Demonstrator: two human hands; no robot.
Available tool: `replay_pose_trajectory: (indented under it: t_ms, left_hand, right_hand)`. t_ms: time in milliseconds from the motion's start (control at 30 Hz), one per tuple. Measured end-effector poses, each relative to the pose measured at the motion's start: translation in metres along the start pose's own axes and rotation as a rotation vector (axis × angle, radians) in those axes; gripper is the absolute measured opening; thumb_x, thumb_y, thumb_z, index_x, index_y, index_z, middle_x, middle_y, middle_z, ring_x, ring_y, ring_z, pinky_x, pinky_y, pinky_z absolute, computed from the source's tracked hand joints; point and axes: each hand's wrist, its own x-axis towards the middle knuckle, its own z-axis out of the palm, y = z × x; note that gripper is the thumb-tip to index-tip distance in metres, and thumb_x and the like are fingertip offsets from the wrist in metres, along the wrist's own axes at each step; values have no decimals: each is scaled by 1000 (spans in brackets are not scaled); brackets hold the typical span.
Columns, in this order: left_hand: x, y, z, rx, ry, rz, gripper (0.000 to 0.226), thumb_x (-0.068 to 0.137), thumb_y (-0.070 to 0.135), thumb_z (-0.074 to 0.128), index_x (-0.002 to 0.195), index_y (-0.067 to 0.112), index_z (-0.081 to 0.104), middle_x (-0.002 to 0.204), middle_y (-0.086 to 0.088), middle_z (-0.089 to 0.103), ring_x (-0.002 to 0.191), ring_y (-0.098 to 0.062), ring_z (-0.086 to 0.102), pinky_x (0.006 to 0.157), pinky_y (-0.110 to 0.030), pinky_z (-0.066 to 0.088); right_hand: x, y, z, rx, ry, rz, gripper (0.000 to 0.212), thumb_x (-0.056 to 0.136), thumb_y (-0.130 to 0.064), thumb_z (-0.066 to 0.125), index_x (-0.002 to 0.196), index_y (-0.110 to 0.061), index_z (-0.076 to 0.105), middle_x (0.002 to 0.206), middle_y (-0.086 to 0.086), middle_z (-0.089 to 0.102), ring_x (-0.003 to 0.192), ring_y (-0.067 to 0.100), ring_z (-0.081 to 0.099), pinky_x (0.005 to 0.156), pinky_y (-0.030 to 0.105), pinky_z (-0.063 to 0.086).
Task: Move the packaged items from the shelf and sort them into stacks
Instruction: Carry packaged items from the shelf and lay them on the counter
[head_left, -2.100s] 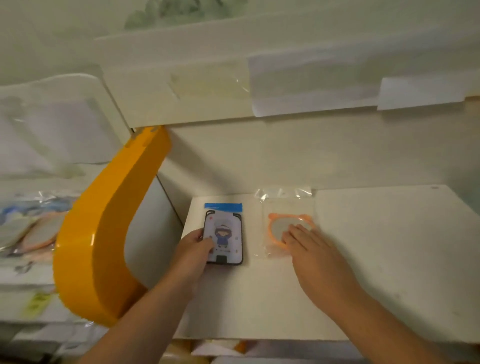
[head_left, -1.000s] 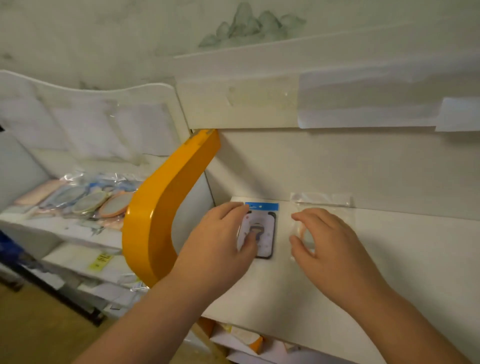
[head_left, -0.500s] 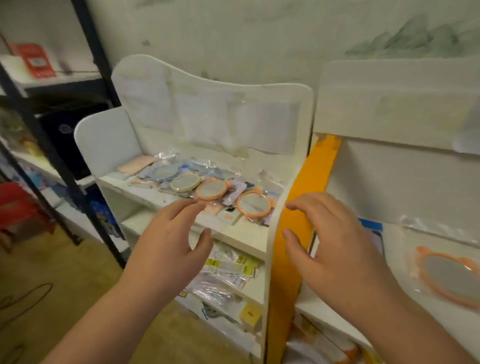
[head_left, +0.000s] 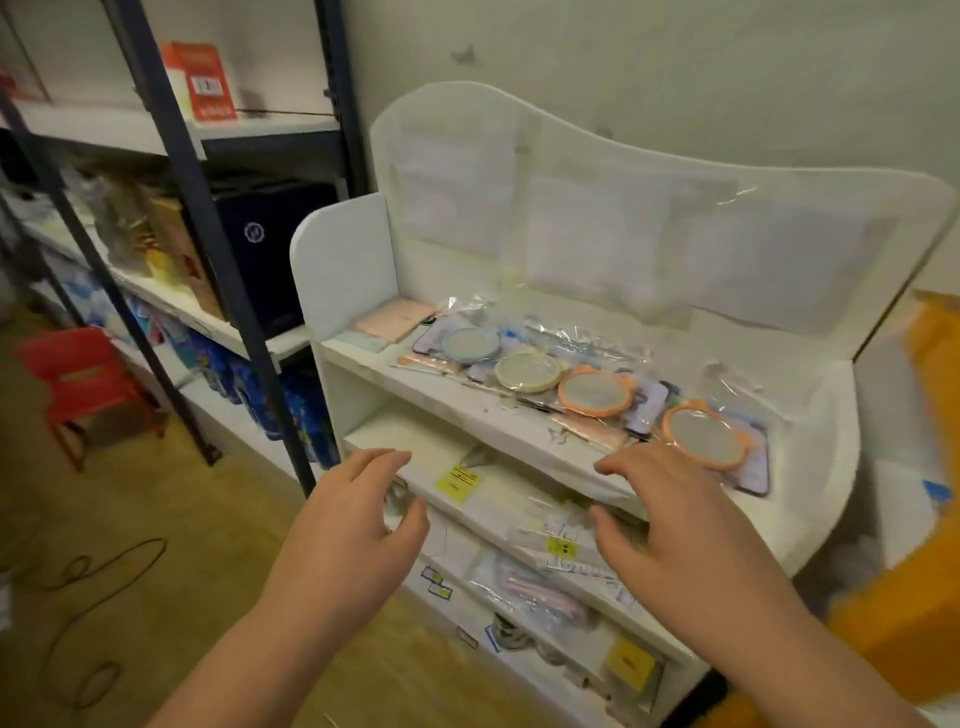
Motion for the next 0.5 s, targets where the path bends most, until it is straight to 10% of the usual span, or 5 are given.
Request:
replay_pose_trajectory:
  t_ms: [500]
  left_hand:
    - [188, -63, 23, 98, -61, -77, 67, 93, 56, 50, 153, 35, 28, 156, 18, 32, 142, -5, 30, 113, -29, 32]
  right_hand:
    - [207, -1, 110, 142, -56, -19, 35, 91, -42, 57, 125, -35, 55, 120, -18, 53, 111, 7, 51, 87, 27, 46]
